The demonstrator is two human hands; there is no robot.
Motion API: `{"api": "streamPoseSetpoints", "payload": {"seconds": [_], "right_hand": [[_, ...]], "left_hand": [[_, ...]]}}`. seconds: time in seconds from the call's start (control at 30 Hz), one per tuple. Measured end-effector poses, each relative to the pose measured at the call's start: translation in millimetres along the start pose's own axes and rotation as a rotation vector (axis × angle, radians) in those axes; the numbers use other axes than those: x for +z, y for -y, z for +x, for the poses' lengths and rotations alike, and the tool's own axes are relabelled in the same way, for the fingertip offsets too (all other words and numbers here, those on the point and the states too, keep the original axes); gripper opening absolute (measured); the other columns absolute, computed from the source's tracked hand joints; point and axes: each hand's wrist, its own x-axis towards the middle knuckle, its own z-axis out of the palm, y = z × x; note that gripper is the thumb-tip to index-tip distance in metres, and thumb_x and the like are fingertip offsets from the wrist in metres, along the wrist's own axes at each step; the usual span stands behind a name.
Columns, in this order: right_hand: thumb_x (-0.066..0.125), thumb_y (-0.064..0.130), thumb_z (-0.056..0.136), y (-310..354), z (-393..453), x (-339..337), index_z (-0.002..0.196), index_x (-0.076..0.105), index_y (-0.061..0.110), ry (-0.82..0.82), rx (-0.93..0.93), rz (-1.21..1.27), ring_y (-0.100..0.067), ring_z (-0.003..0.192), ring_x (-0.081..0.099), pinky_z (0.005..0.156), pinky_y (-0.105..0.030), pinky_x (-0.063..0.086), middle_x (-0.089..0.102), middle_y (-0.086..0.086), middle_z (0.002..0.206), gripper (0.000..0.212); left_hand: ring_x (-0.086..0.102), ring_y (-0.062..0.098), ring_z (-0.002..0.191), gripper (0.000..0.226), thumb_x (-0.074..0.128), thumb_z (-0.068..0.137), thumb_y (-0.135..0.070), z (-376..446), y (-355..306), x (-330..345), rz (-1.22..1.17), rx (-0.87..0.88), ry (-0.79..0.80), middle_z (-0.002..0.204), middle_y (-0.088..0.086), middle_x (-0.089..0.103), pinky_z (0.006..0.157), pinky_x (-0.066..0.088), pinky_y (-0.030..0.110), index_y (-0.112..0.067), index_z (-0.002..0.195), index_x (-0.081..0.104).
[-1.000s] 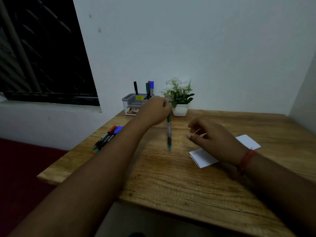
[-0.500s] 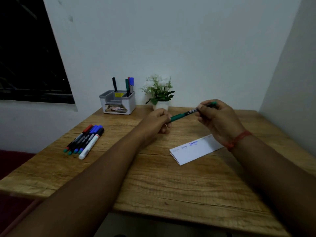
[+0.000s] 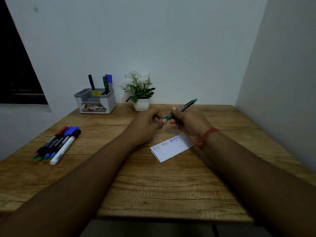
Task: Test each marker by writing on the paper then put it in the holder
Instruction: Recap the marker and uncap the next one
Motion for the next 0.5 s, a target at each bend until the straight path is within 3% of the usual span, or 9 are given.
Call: {"api": "streamPoseSetpoints", "payload": {"seconds": [0.2, 0.5], "right_hand": [[0.061, 0.021, 0.1, -5.2, 10.8, 2.1, 0.086, 0.061, 0.005, -0.154, 0.024, -0.014, -0.013, 0.052, 0.054, 0.049, -0.024, 0.048, 0.057, -0.006, 0.062, 0.021], [0.056, 0.024, 0.102, -9.4, 17.4, 8.0, 0.081, 0.057, 0.009, -0.201, 0.048, -0.05, -0.014, 0.053, 0.05, 0.053, -0.028, 0.045, 0.054, -0.006, 0.063, 0.026]], "left_hand": [[0.056, 0.011, 0.071, 0.016, 0.066, 0.092, -0.029, 5.4, -8.3, 13.0, 0.213, 0.123, -0.058, 0.074, -0.007, 0.059, 0.066, 0.047, 0.037, -0.022, 0.082, 0.057], [0.057, 0.017, 0.07, 0.018, 0.066, 0.092, -0.03, 3.5, -13.6, 16.6, 0.249, 0.118, -0.07, 0.074, -0.003, 0.061, 0.064, 0.047, 0.04, -0.019, 0.082, 0.056]]}}
